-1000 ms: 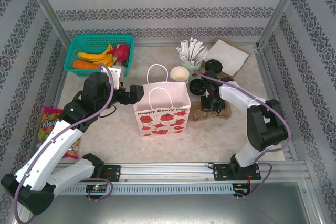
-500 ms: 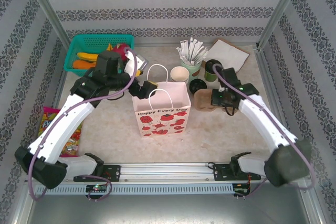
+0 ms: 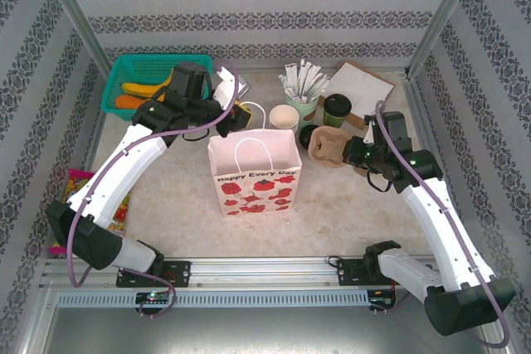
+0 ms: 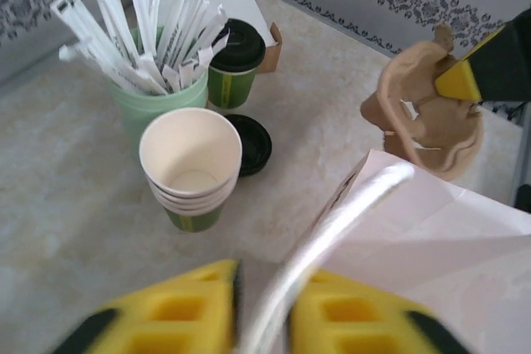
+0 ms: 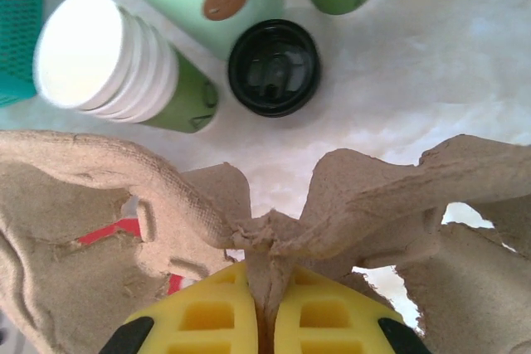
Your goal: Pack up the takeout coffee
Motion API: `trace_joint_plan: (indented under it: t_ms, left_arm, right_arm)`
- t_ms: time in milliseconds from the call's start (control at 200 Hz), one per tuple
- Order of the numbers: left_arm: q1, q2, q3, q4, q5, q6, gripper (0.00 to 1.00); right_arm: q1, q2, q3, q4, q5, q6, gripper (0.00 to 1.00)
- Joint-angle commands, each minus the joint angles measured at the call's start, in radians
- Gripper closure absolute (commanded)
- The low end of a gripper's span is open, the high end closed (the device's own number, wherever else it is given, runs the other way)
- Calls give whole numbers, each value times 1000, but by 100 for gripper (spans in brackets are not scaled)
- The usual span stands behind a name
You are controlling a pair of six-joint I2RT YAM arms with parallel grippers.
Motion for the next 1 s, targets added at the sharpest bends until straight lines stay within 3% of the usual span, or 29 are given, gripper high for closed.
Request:
trace_joint_plan:
  t_ms: [0,180,245,315,535,824,994]
  left_arm:
    - [5,-3,33,67,-6,-75,100]
    - [-19,-39,-5,70,-82,-232,100]
    - [-26,-44,-24,77,-79,-301,100]
    - [-36,-42,-34,73,-69,-349,100]
    - [-42,-13,4,6,-102,-391,100]
    - [-41,34,18,1,-66,-417,100]
    - [-41,31,14,12,-69,-423,100]
  right_arm:
    - [-8,2,86,-20,-126,17,100]
    - [-10,39,218,-37,-170,63,100]
    - [-16,44,255,-34,-131,92,100]
    - [-24,54,290,11,-178,122,100]
    - [2,177,387,175,-532,225,100]
    - [131,270,433,331,-632,318,100]
    - [177,299,448,335,-656,339,100]
